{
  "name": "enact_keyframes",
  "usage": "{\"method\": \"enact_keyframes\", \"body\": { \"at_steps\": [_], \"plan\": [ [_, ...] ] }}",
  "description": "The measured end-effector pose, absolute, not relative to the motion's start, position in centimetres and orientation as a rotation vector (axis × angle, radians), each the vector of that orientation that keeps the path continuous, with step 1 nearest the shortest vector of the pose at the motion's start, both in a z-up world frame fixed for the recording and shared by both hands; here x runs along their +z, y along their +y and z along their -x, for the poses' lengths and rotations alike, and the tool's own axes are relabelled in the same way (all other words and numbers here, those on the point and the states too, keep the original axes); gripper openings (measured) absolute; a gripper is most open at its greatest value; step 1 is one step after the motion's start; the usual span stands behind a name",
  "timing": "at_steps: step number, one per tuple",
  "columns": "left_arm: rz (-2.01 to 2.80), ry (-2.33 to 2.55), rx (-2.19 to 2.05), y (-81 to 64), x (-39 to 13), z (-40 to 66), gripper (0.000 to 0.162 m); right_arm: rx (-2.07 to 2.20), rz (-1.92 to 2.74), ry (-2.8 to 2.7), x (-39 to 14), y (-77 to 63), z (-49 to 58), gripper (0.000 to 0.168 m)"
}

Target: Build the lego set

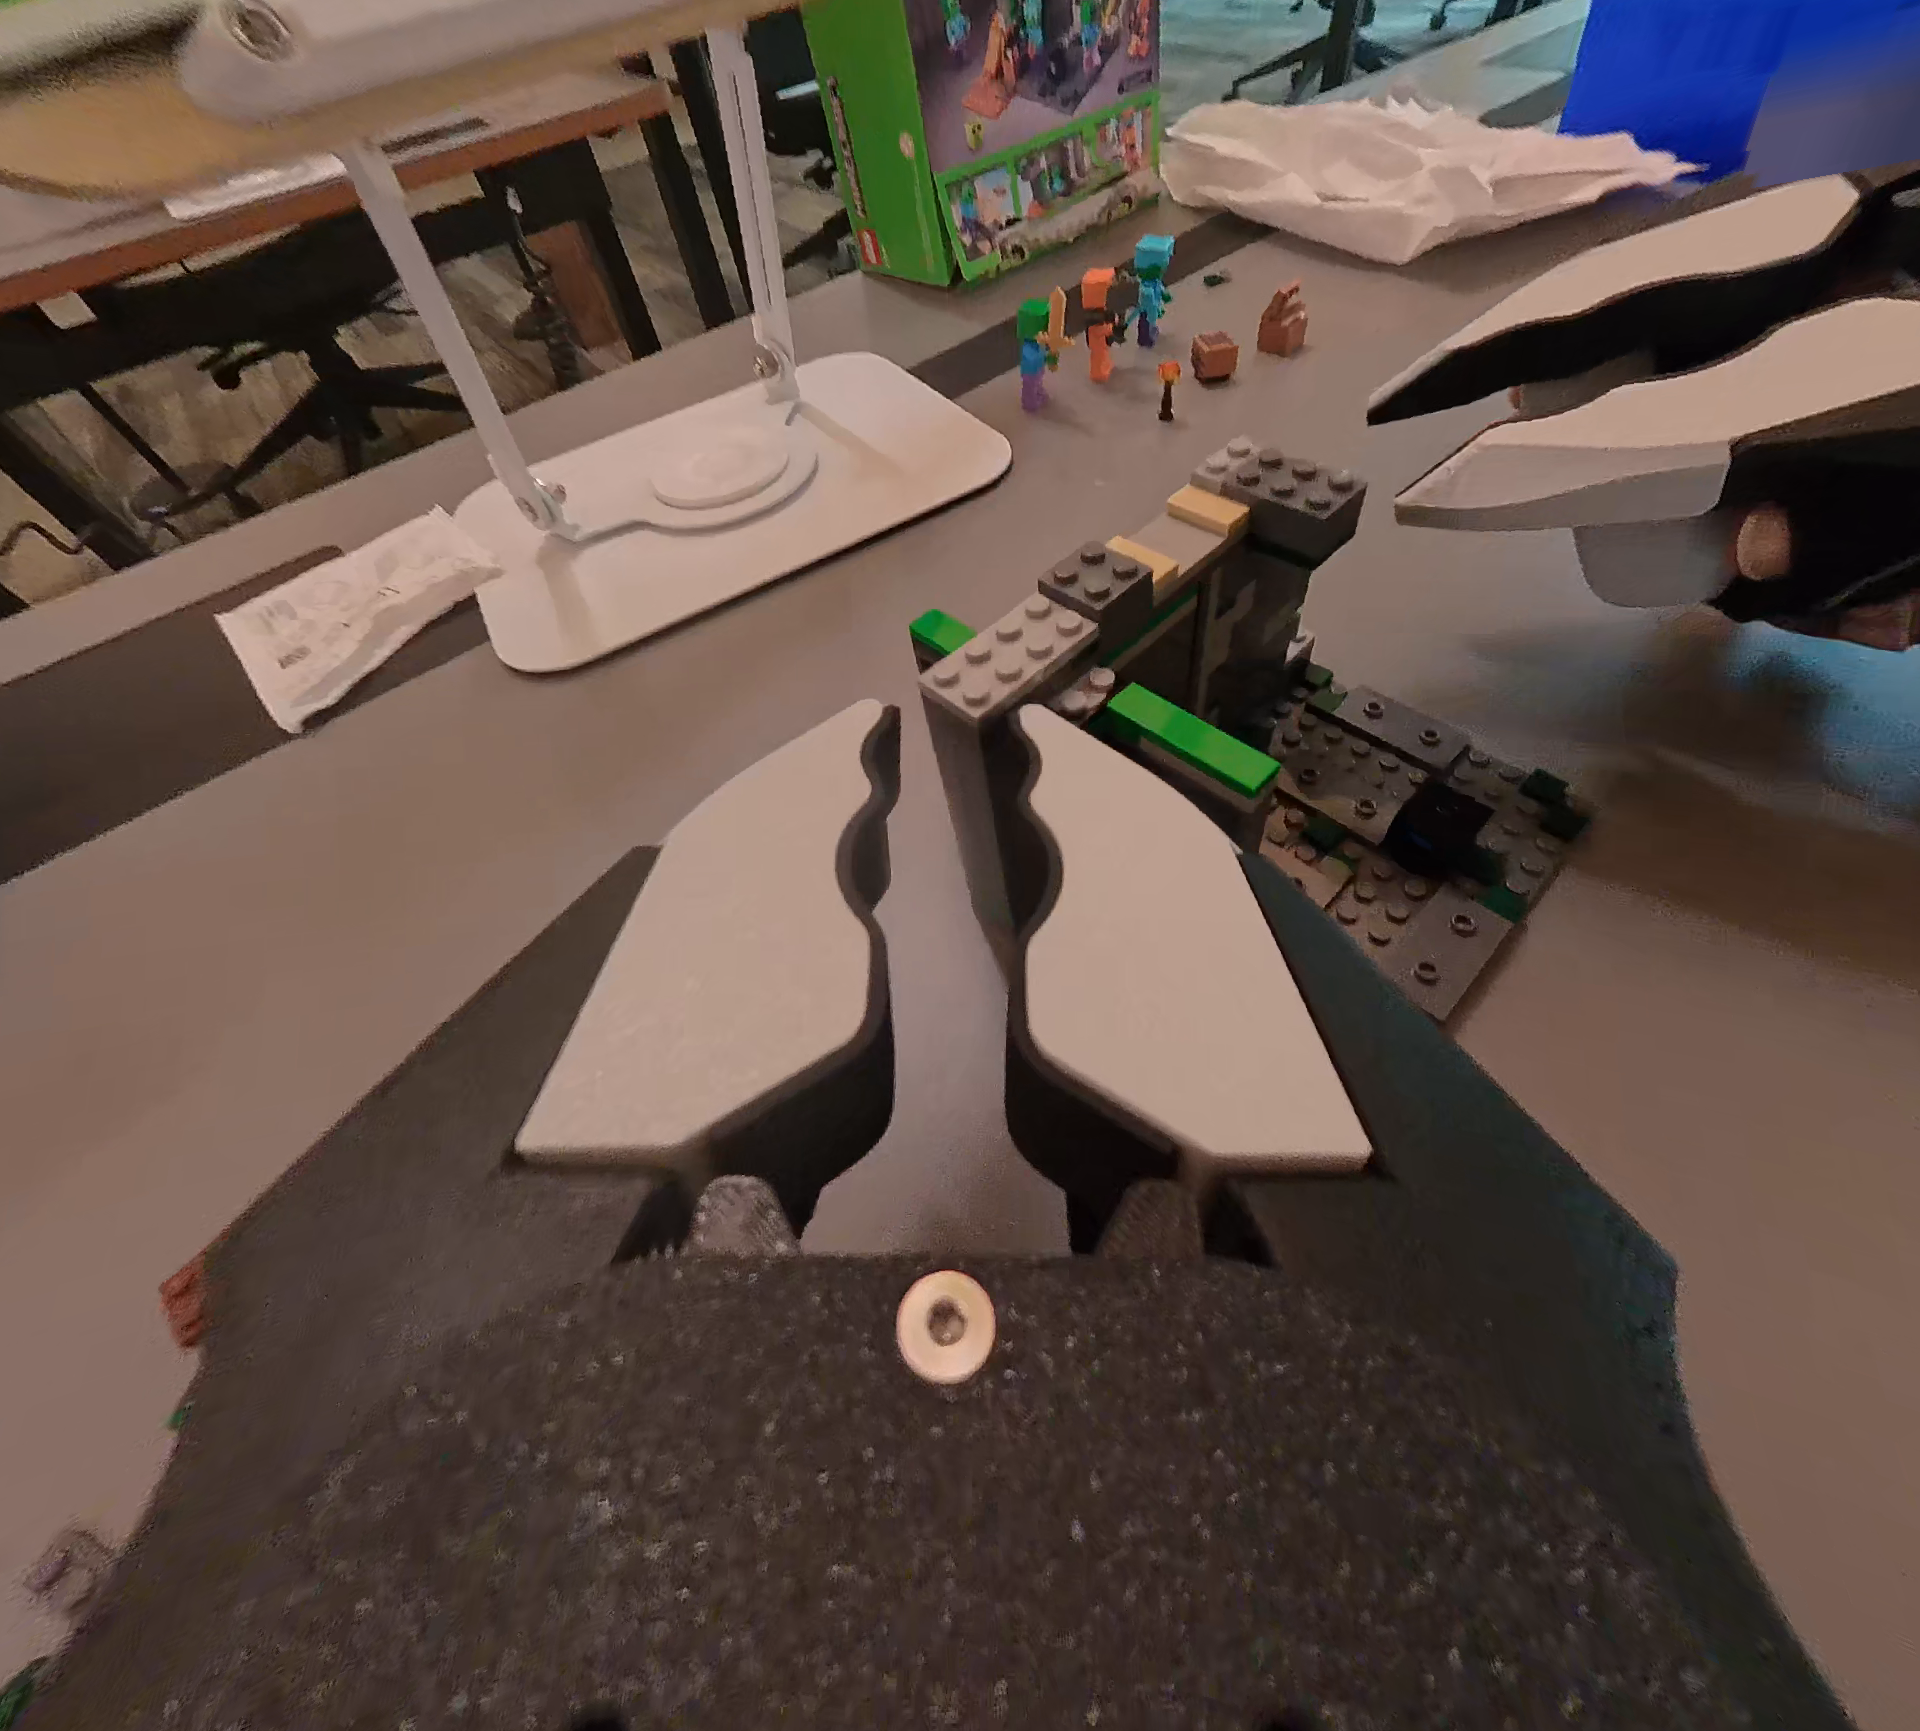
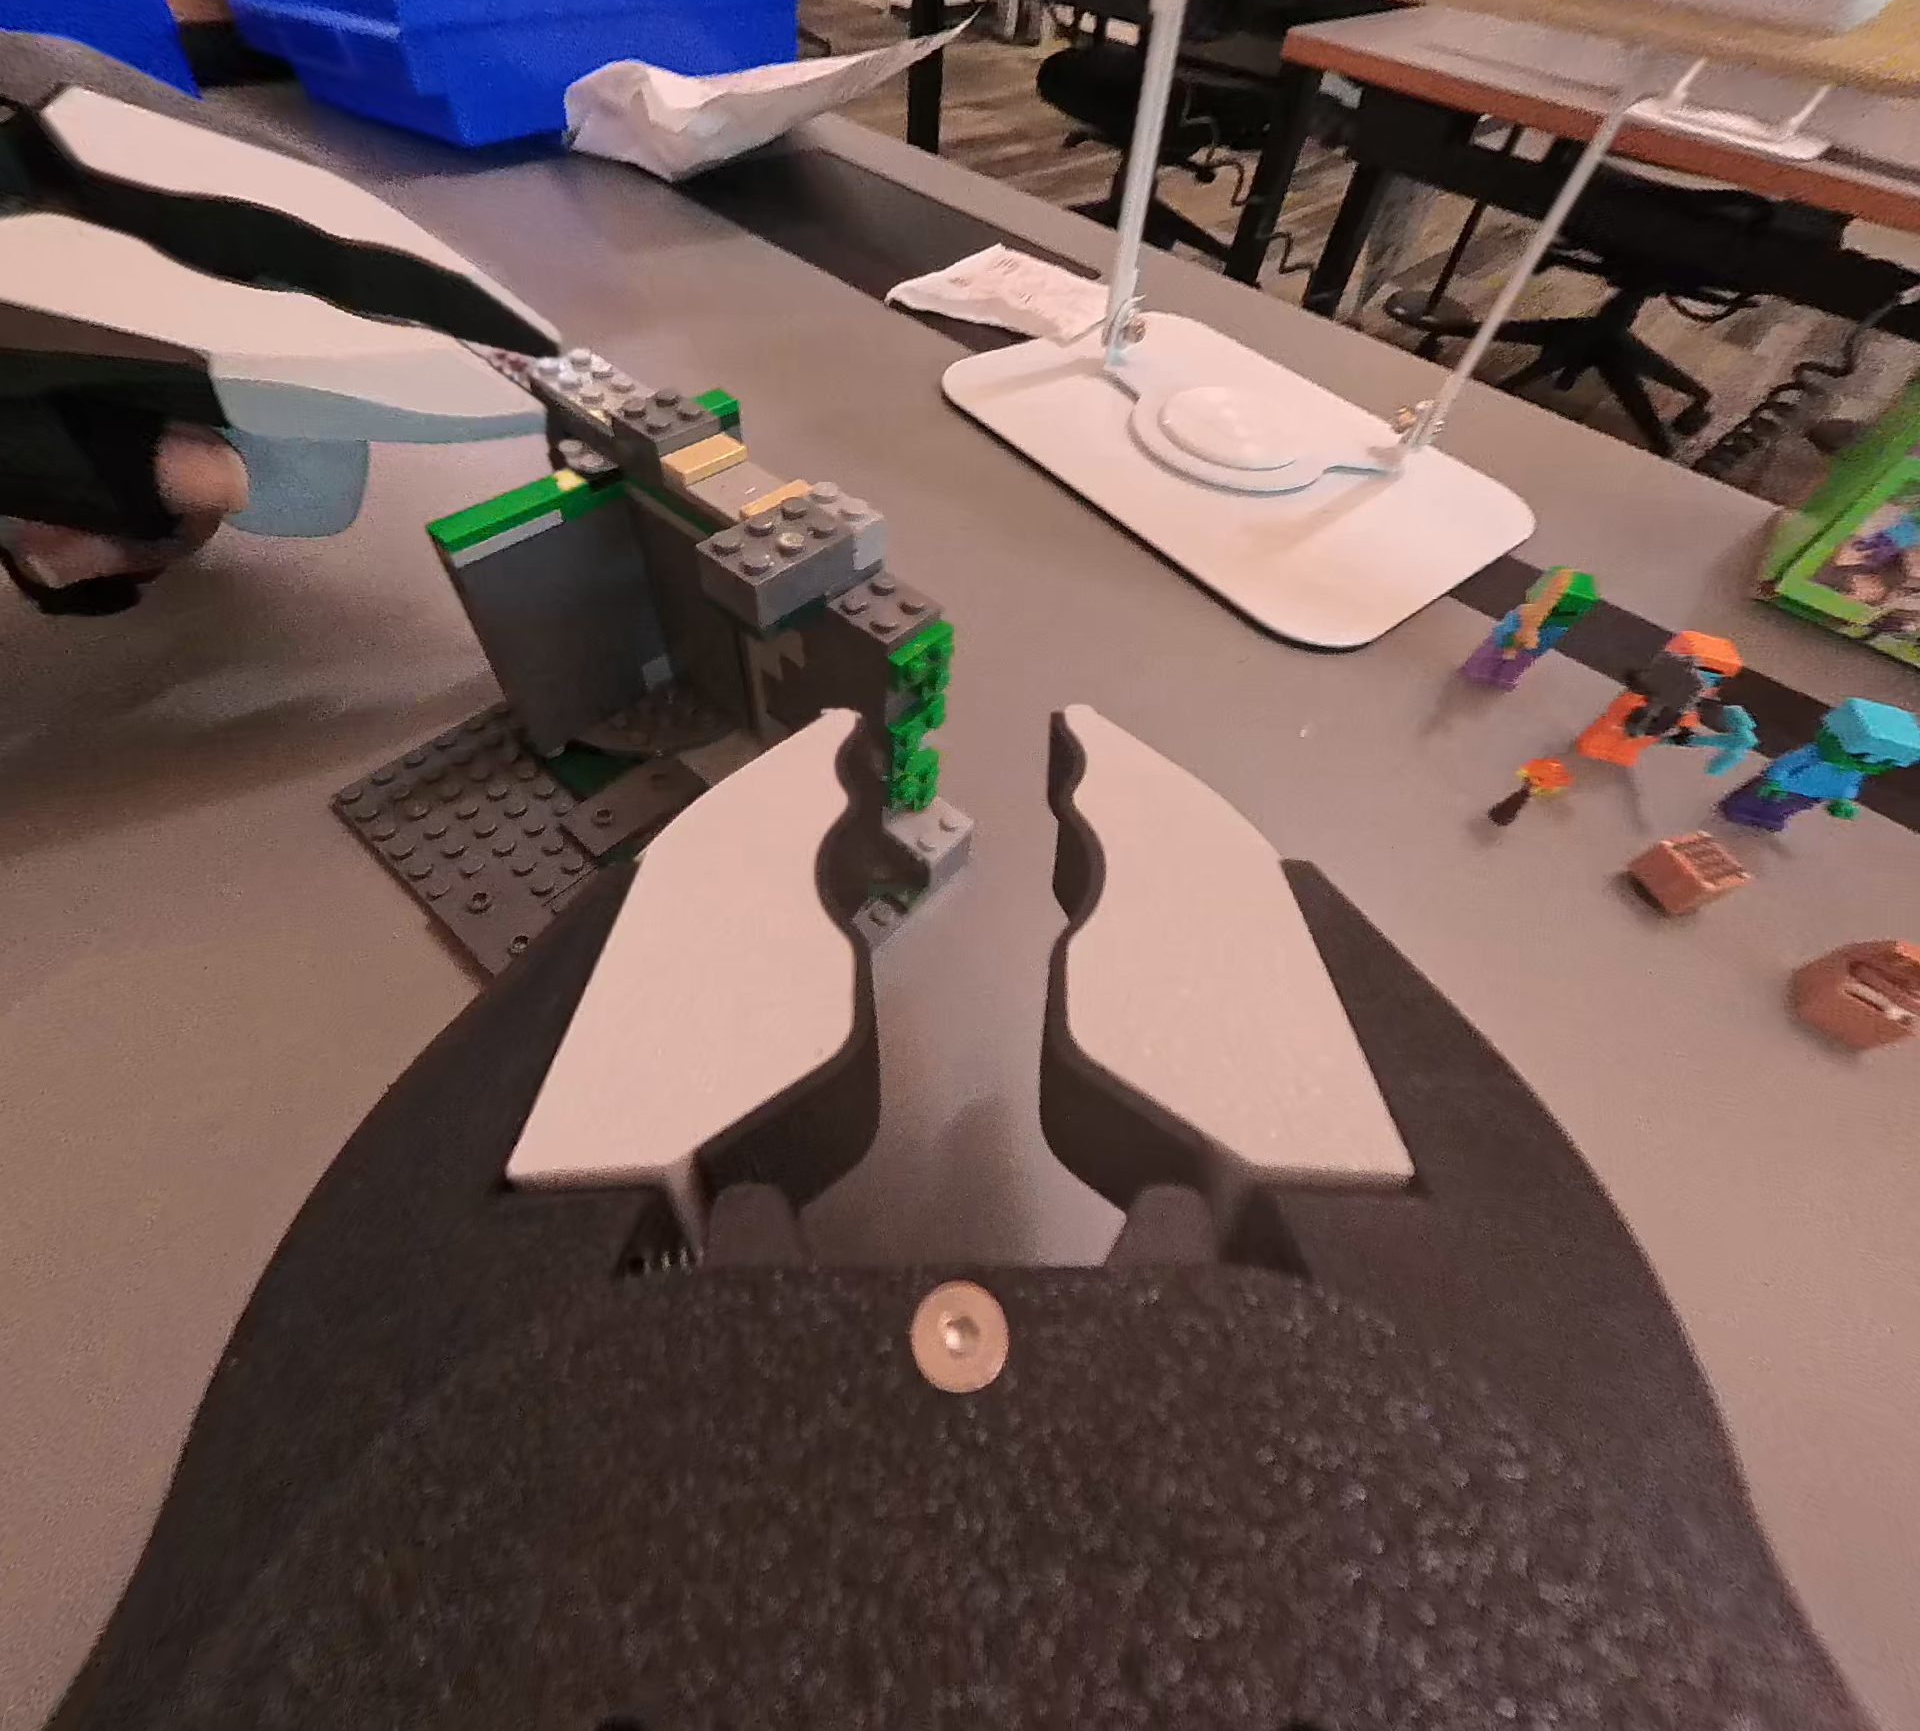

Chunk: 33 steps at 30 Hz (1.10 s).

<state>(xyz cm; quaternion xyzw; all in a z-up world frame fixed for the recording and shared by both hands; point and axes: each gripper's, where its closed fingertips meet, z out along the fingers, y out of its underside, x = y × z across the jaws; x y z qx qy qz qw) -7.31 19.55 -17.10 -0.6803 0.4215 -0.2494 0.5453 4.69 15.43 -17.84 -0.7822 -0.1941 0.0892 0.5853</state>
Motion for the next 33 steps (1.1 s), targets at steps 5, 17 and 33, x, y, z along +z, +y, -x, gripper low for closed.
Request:
{"method": "enact_keyframes", "body": {
  "at_steps": [5, 17, 33],
  "plan": [
    [1.603, 0.949, -0.572, 20.0, -16.3, 7.9, 0.015, 0.215, 1.832, -0.415, -17.8, 15.2, -5.4, 0.031],
    [1.535, 0.898, -0.560, 20.0, -14.8, 8.2, 0.011, 0.199, 1.809, -0.417, -17.7, 15.1, -5.5, 0.026],
    [1.477, 0.656, -0.532, 23.3, -8.2, 8.0, 0.000, 0.022, 1.534, -0.186, -5.4, 20.9, -9.0, 0.000]
  ]
}}
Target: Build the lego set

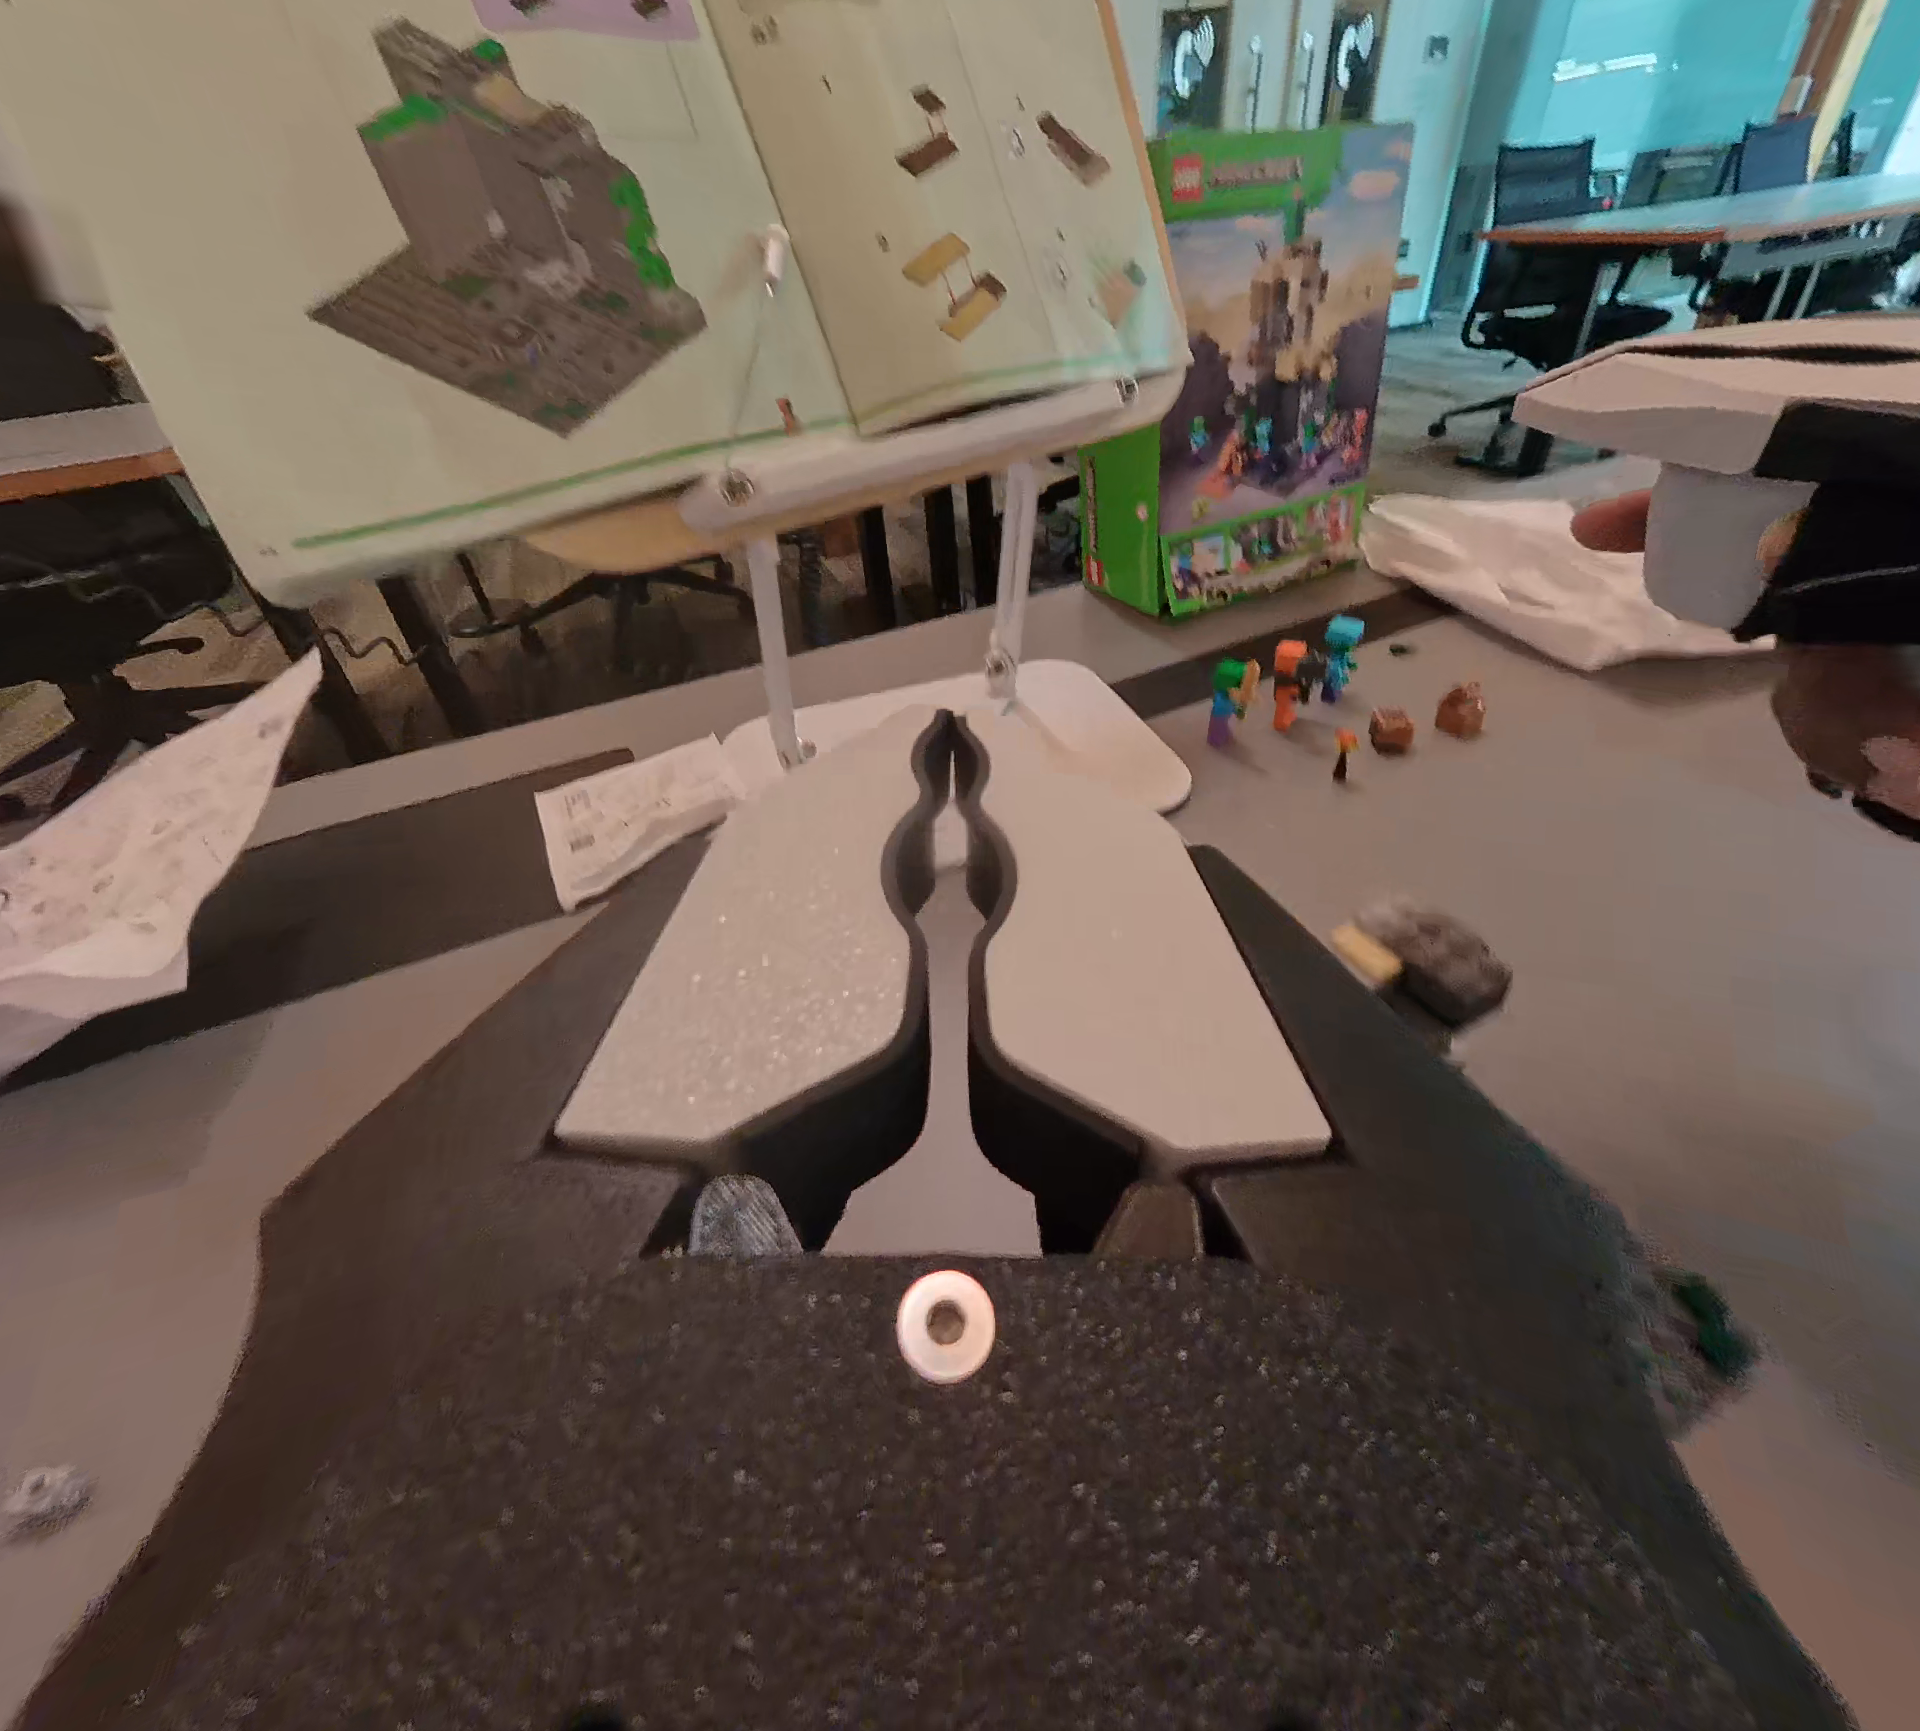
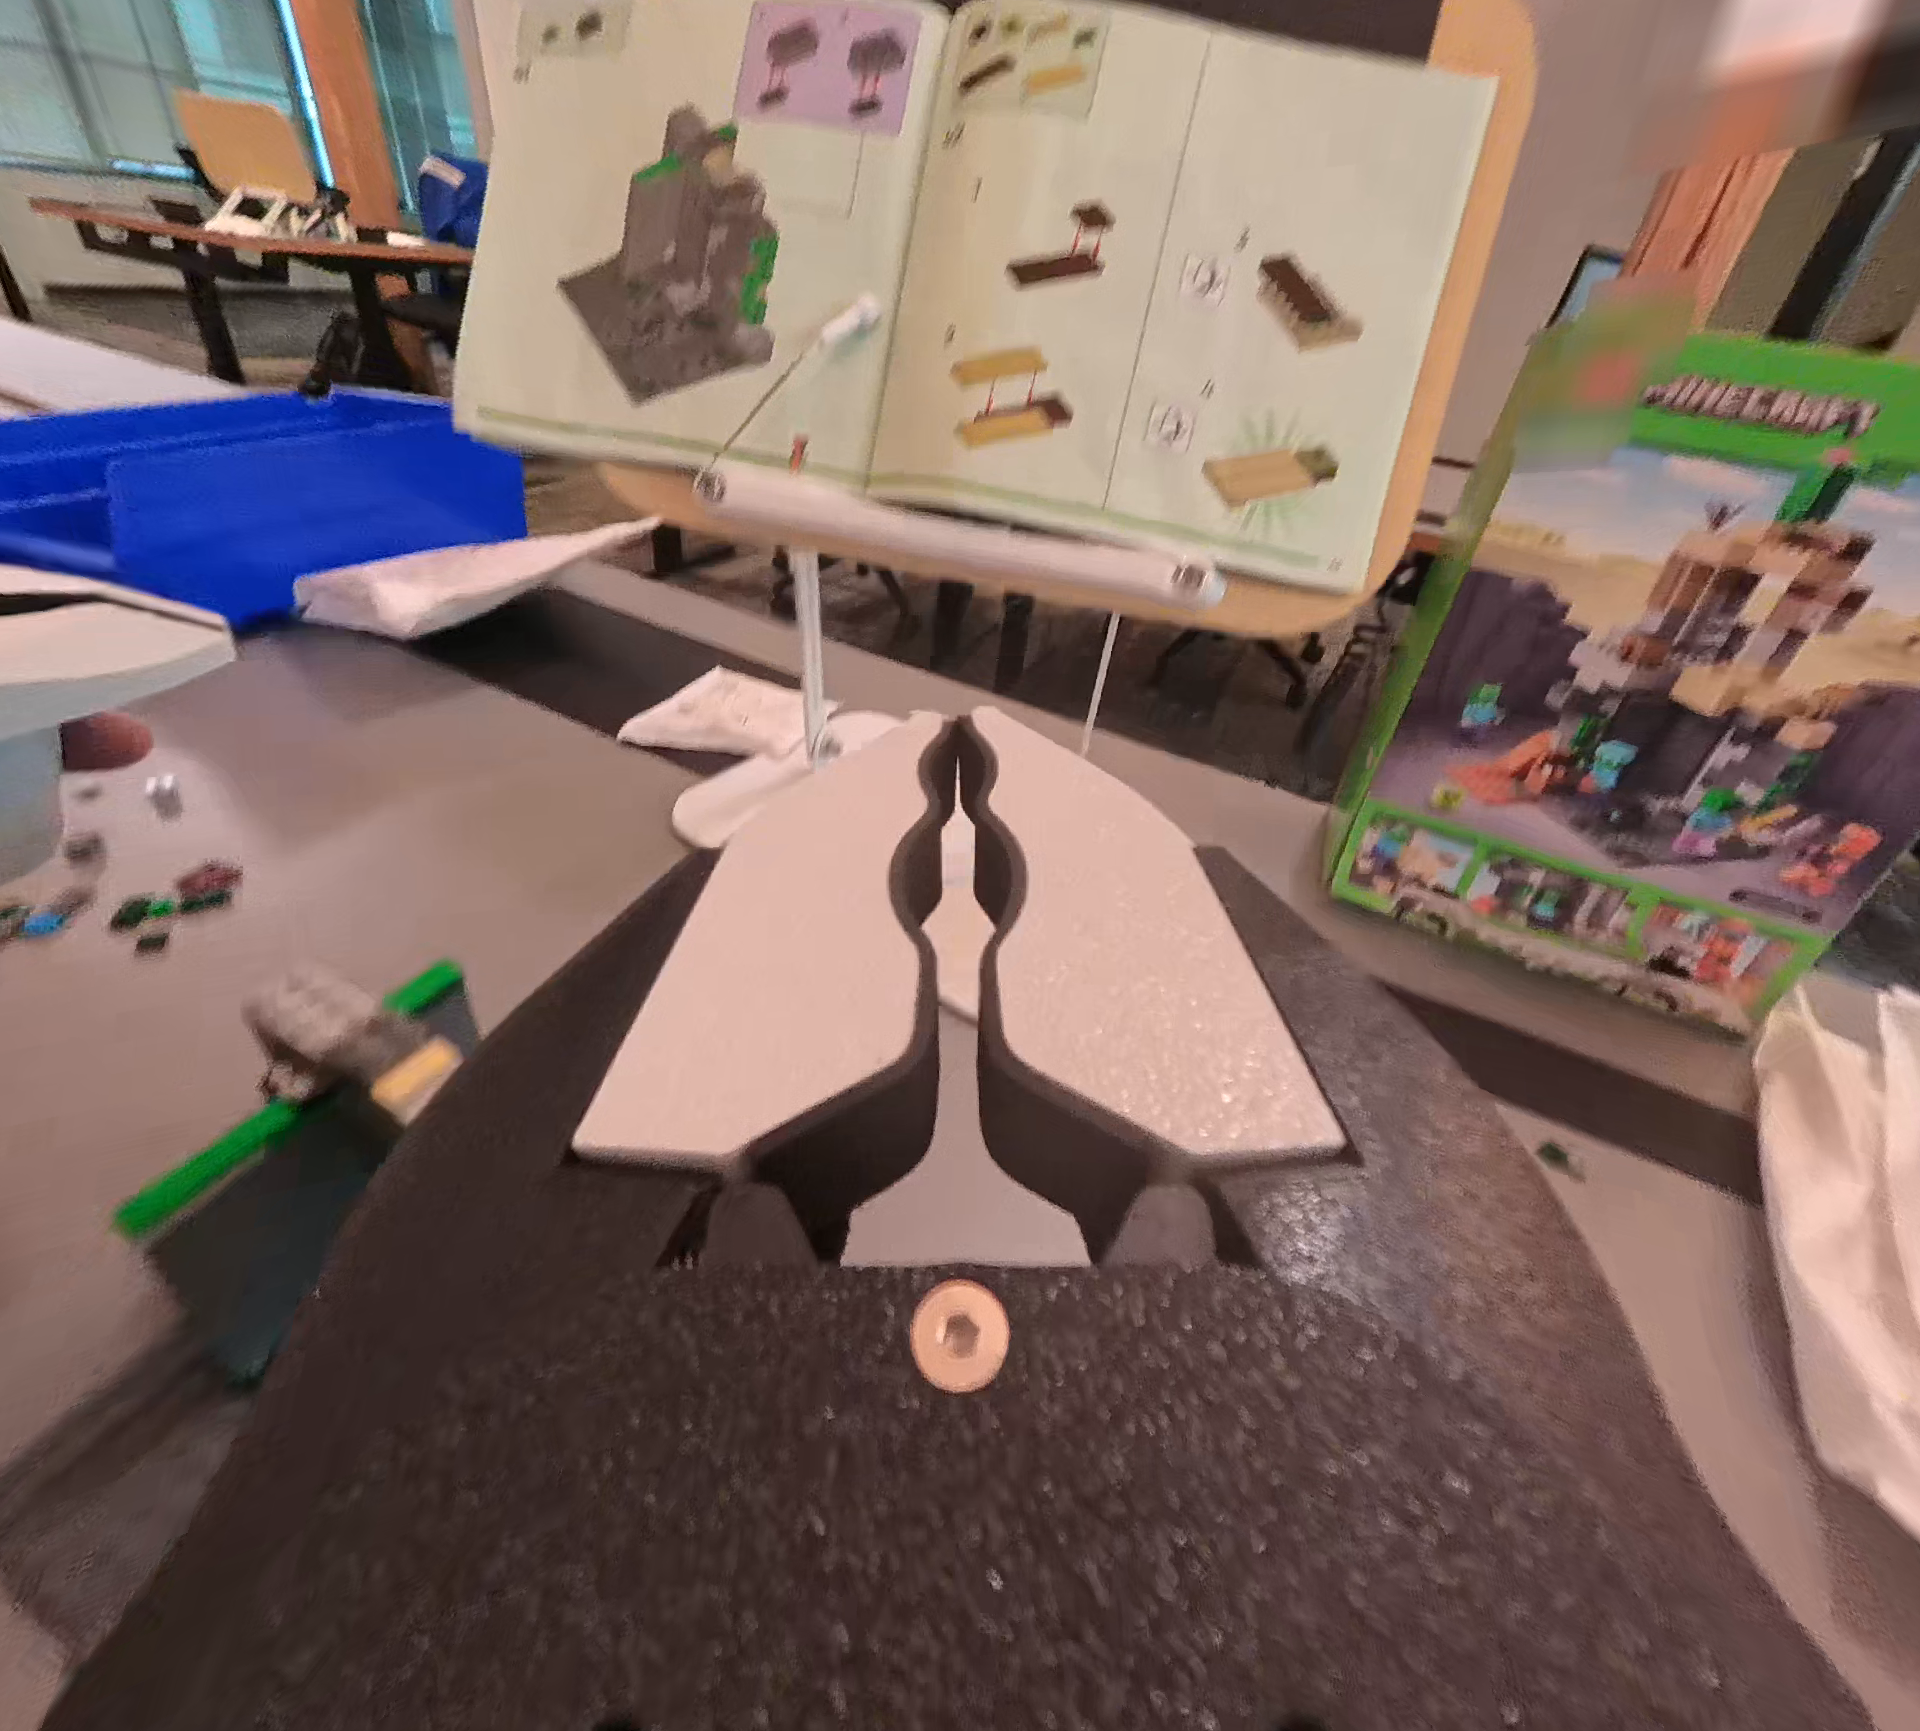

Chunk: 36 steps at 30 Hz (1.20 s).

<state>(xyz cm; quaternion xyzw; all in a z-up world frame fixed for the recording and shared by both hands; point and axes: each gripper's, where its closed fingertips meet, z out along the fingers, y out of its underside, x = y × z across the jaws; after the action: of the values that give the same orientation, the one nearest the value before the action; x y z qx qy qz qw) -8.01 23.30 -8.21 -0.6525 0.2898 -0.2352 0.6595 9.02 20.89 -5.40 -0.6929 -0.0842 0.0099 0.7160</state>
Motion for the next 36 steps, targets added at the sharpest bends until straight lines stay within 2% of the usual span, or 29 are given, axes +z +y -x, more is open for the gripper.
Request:
{"method": "enact_keyframes", "body": {
  "at_steps": [7, 12, 23, 36],
  "plan": [
    [1.418, 0.586, -0.590, 25.7, -0.8, 5.9, 0.000, 0.034, 1.454, -0.170, 1.9, 25.3, -9.0, 0.000],
    [1.397, 0.550, -0.574, 27.3, 1.7, 4.6, 0.000, 0.034, 1.463, -0.179, 3.8, 29.2, -8.0, 0.000],
    [1.458, 0.503, -0.508, 30.8, -2.2, 6.9, 0.000, 0.080, 1.510, -0.166, -1.2, 31.8, -6.6, 0.000],
    [1.474, 0.519, -0.472, 31.7, -4.2, 7.2, 0.000, 0.036, 1.502, -0.187, -1.4, 31.4, -6.4, 0.000]
  ]
}}
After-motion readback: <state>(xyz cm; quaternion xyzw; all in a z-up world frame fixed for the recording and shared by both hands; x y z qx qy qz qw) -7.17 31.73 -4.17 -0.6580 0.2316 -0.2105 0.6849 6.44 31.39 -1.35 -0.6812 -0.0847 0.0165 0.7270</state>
